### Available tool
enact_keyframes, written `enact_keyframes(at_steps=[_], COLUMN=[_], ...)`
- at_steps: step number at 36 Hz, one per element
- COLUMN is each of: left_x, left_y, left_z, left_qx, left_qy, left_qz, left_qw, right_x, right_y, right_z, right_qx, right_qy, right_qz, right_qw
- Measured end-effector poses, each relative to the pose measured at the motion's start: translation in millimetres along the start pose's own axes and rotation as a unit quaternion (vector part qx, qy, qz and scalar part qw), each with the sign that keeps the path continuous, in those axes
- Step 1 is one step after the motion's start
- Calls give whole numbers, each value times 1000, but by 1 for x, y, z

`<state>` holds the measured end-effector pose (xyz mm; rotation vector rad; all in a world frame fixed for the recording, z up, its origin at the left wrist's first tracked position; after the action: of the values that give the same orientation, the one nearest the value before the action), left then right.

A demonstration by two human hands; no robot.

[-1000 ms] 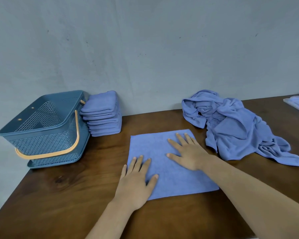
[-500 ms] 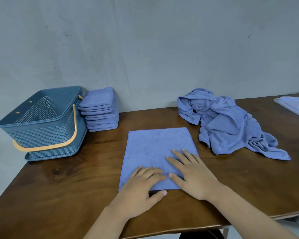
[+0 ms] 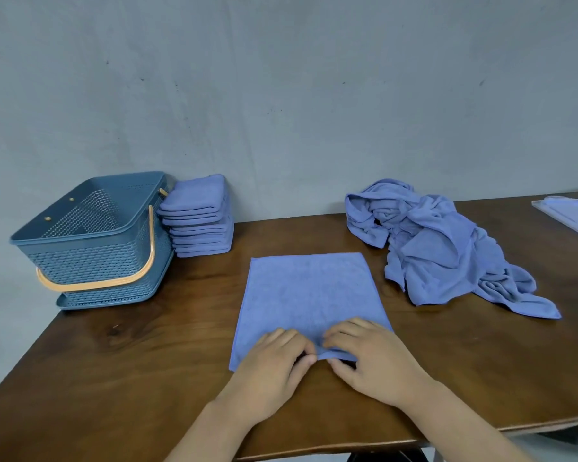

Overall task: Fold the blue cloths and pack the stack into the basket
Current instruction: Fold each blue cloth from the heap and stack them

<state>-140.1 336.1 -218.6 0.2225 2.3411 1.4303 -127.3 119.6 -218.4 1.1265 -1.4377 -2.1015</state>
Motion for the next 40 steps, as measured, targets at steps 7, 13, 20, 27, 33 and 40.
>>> enact_keyframes(at_steps=[7, 13, 20, 27, 33, 40], left_x=[-10, 2, 34, 38, 37, 11], left_y=[-8, 11, 50, 61, 69, 82], left_z=[-12, 29, 69, 61, 56, 52], left_qx=[-53, -42, 108, 266, 311, 358], left_qy=[-13, 43, 167, 245, 260, 230], left_qz=[-37, -50, -26, -14, -2, -9], left_qw=[998, 997, 980, 932, 914, 905], right_x=[3, 38, 67, 68, 64, 45], right_y=[2, 21, 49, 58, 63, 75], right_z=[-2, -29, -44, -35, -31, -36], right_qx=[2, 1, -189, -248, -289, -374], right_qy=[4, -59, -218, -248, -254, -247], right_qz=[16, 1, -100, -119, -120, -181], right_qw=[1000, 998, 952, 929, 915, 875])
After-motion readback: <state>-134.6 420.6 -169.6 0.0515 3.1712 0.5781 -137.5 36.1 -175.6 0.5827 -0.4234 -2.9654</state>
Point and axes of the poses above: each hand's wrist, its own x-axis away from the middle knuckle, its own y-axis out of the back of the hand, z = x × y, the point moved 3 cm from there along -x, towards the middle knuckle, and after that the axes turned 13 degrees about y, right-handed, at the moved point
